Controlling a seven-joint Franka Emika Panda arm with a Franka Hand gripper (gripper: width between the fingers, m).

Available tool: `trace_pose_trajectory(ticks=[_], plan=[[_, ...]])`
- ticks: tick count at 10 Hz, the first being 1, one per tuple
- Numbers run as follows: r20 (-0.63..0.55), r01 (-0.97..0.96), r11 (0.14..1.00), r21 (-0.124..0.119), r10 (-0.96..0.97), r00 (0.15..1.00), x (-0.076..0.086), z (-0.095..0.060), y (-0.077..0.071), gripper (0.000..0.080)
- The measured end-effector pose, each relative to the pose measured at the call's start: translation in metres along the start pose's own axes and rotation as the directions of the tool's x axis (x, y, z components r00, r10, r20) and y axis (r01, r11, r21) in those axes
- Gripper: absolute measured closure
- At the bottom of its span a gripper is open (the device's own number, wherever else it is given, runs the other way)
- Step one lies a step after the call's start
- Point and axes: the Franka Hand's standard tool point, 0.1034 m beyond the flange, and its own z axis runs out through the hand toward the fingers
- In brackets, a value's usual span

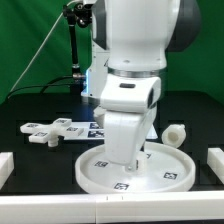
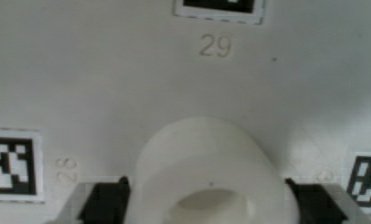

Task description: Assemble round table

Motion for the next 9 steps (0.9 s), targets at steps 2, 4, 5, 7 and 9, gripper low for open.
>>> trace_pose_trajectory(ticks=[2, 4, 5, 7, 9], plan=[[0.0, 0.015, 1.0, -0.002, -0.015, 1.0, 0.011, 0.0, 0.001, 0.039], [-0.002, 0.014, 1.0, -0.005, -0.014, 1.0, 0.025, -0.002, 0.001, 0.039], [0.006, 0.015, 1.0, 0.002, -0.015, 1.0, 0.029, -0.004, 0.001, 0.039], [0.01, 0.013, 1.0, 0.011, -0.014, 1.0, 0.029, -0.002, 0.002, 0.039], [0.01, 0.013, 1.0, 0.011, -0.013, 1.0, 0.028, -0.002, 0.002, 0.0332]])
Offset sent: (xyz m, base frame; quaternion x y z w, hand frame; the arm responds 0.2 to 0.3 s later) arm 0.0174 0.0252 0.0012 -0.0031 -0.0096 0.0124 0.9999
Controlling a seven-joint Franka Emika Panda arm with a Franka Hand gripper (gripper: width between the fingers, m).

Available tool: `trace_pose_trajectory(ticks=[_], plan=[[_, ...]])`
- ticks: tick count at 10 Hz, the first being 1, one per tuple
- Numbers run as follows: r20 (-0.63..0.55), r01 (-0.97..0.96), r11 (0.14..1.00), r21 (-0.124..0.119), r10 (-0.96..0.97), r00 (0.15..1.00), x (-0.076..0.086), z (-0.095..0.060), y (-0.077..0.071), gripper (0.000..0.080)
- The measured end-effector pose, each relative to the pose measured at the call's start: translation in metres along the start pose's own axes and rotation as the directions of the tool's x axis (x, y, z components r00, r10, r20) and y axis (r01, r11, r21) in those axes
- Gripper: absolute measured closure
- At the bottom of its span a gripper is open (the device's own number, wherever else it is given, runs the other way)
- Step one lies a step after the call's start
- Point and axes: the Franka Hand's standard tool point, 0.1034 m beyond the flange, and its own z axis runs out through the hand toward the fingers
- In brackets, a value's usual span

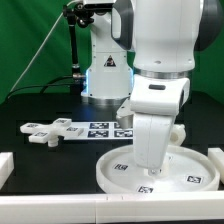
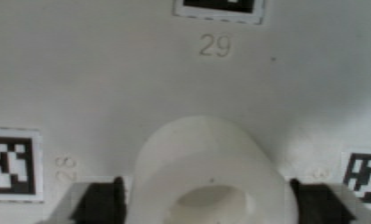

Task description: Assemble round table

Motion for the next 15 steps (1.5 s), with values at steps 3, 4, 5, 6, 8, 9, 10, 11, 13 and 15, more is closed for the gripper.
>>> trace_pose_trajectory(ticks=[3, 4, 5, 6, 8, 9, 10, 11, 13, 15], plan=[[0.002, 0.003, 1.0, -0.01, -0.003, 1.0, -0.001, -0.007, 0.002, 0.0163], [0.001, 0.002, 1.0, -0.019, -0.002, 1.0, -0.003, -0.016, 0.0, 0.0154], [0.001, -0.013, 1.0, -0.026, 0.013, 1.0, -0.005, -0.025, -0.004, 0.0154], [0.0, -0.045, 0.998, -0.035, 0.045, 0.999, -0.008, -0.036, -0.009, 0.0154], [-0.003, -0.135, 0.99, -0.045, 0.135, 0.991, -0.015, -0.052, -0.029, 0.0151], [-0.007, -0.18, 0.982, -0.051, 0.18, 0.984, -0.018, -0.058, -0.039, 0.0151], [-0.009, -0.212, 0.976, -0.056, 0.212, 0.977, -0.021, -0.064, -0.044, 0.0151], [-0.008, -0.214, 0.975, -0.054, 0.214, 0.977, -0.021, -0.063, -0.045, 0.0151], [-0.013, -0.291, 0.955, -0.05, 0.291, 0.957, -0.021, -0.062, -0.045, 0.0151], [-0.033, -0.456, 0.889, -0.041, 0.455, 0.89, -0.021, -0.06, -0.045, 0.0151]])
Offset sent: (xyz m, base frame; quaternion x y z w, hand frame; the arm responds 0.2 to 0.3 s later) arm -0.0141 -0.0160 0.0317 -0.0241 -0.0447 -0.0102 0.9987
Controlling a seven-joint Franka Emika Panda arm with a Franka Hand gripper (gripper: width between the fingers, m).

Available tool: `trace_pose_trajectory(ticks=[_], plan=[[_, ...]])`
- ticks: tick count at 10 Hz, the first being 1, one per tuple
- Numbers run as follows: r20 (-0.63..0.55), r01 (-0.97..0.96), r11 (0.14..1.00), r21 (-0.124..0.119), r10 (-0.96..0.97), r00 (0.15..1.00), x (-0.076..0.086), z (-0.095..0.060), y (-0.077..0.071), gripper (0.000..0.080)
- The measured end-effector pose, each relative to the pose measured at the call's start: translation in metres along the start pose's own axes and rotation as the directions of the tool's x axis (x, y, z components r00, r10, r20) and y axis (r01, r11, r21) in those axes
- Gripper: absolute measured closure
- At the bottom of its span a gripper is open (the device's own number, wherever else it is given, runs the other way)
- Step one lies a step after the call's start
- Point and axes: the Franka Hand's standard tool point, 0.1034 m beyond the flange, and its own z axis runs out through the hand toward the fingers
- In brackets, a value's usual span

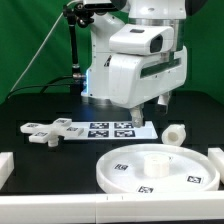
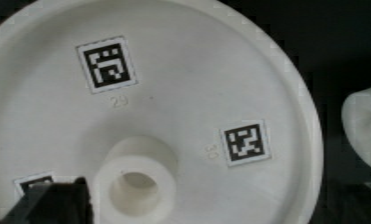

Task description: Assemble round table

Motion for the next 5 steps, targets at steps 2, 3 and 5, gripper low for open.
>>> trace_pose_trajectory(ticks=[2, 3, 5], plan=[[-0.012, -0.324, 0.946, 0.024, 0.325, 0.946, -0.01, 0.008, -0.007, 0.0151], [-0.026, -0.428, 0.903, 0.026, 0.429, 0.903, -0.013, 0.011, -0.012, 0.0151], [-0.025, -0.529, 0.847, 0.044, 0.53, 0.847, -0.013, 0.013, -0.017, 0.0151]])
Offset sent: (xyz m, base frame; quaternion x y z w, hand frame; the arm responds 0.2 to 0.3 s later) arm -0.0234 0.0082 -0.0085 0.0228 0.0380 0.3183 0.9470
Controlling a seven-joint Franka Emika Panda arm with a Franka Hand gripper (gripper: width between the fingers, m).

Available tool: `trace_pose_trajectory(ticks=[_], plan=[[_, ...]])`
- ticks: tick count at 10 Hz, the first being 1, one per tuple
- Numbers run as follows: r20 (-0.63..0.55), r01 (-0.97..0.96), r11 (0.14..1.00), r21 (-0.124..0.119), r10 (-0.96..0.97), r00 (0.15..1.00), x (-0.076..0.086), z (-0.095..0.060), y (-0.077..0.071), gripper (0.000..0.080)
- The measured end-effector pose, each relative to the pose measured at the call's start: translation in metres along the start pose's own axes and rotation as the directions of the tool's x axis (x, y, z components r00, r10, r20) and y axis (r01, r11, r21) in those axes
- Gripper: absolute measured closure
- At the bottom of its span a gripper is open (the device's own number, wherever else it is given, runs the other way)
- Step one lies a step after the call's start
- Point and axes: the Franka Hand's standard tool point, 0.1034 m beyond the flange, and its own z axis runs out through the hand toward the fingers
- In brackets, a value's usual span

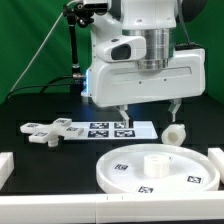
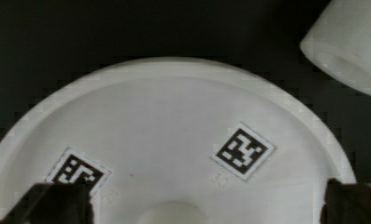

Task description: Assemble round table

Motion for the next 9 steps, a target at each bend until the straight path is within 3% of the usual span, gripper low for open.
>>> trace_pose_trajectory(ticks=[3, 6, 9], plan=[[0.01, -0.263, 0.964, 0.031, 0.263, 0.965, -0.002, 0.003, -0.003, 0.0151], [0.034, -0.543, 0.838, 0.051, 0.542, 0.84, -0.007, 0.014, -0.028, 0.0151], [0.049, -0.671, 0.738, 0.066, 0.669, 0.741, -0.007, 0.016, -0.035, 0.0151]])
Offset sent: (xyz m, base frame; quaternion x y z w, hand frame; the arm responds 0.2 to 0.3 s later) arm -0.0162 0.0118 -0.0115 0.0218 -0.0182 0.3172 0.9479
